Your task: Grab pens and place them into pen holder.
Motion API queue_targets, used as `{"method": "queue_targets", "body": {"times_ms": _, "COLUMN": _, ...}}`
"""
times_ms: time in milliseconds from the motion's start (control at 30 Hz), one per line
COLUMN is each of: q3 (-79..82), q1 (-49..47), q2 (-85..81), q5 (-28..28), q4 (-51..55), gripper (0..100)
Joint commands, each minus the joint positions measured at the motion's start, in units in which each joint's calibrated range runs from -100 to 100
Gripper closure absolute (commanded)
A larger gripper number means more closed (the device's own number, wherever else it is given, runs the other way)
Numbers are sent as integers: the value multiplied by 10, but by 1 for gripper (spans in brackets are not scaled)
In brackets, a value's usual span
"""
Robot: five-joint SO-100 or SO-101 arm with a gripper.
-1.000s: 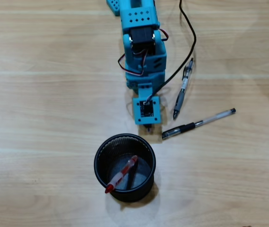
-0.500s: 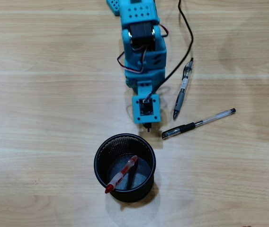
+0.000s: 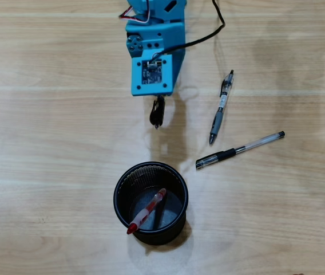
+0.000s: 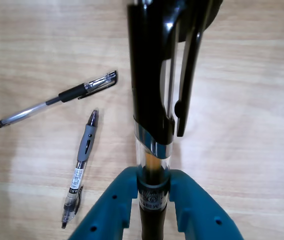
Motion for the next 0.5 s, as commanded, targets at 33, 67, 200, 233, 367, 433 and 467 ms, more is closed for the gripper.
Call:
{"method": "queue_targets", "body": {"times_ms": 33, "q3": -48, "q1": 1, "q2": -38, "q5": 3, "q4": -88, "gripper": 98}}
{"method": "queue_targets", "body": {"times_ms": 67, "q3": -49, "q1": 0, "q2": -38, "q5": 3, "q4": -119, "gripper": 98}}
{"method": "queue_targets", "body": {"times_ms": 200, "q3": -49, "q1": -9, "q2": -30, "q5": 3, "q4": -261, "gripper": 98}}
{"method": "queue_targets", "body": {"times_ms": 233, "q3": -46, "q1": -10, "q2": -29, "q5": 3, "q4": -297, "gripper": 98}}
{"method": "queue_targets", "body": {"times_ms": 367, "q3": -49, "q1": -12, "q2": -3, "q5": 3, "q4": -422, "gripper": 98}}
{"method": "queue_targets", "body": {"times_ms": 433, "q3": -51, "q1": -12, "q2": 20, "q5": 3, "q4": -482, "gripper": 98}}
{"method": "queue_targets", "body": {"times_ms": 467, "q3": -51, "q1": -13, "q2": 31, "q5": 2, "q4": -514, "gripper": 98}}
